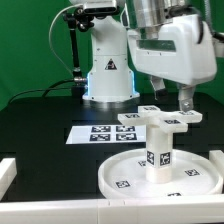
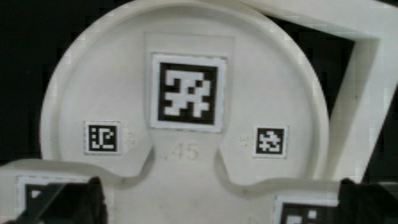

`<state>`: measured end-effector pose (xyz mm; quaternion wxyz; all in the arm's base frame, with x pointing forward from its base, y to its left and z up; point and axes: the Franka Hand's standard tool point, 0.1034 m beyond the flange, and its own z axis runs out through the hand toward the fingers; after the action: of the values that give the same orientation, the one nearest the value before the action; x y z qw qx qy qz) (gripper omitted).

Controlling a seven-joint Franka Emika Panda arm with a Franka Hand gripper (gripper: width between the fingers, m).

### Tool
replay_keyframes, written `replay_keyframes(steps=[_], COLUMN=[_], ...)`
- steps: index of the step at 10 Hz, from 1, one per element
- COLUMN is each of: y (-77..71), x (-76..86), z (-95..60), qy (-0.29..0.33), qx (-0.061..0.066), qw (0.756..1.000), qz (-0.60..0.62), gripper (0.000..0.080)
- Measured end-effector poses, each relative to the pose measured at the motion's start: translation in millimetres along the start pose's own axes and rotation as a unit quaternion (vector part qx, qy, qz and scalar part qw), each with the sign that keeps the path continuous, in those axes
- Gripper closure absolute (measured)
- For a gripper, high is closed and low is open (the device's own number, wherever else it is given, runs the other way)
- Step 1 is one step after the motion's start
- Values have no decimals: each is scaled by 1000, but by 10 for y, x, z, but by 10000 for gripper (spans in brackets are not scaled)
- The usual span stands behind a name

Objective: Assemble round table

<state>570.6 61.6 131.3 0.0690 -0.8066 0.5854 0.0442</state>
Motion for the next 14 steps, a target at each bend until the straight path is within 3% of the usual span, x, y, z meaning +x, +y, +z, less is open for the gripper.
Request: replay_keyframes(steps=[5, 6, 8, 9, 12, 14], y=[-3, 5, -17, -42, -33, -30], x=[-18, -18, -63, -71, -53, -38], z=[4, -28, -61, -55, -50, -52], qy=[3, 8, -5, -10, -14, -19], qx=[-3, -23, -51, -58, -57, -56], qw=[982, 958, 890, 872, 829, 775], qz=[-191, -287, -454, -486, -557, -629], gripper=[150, 150, 150, 150, 150, 150])
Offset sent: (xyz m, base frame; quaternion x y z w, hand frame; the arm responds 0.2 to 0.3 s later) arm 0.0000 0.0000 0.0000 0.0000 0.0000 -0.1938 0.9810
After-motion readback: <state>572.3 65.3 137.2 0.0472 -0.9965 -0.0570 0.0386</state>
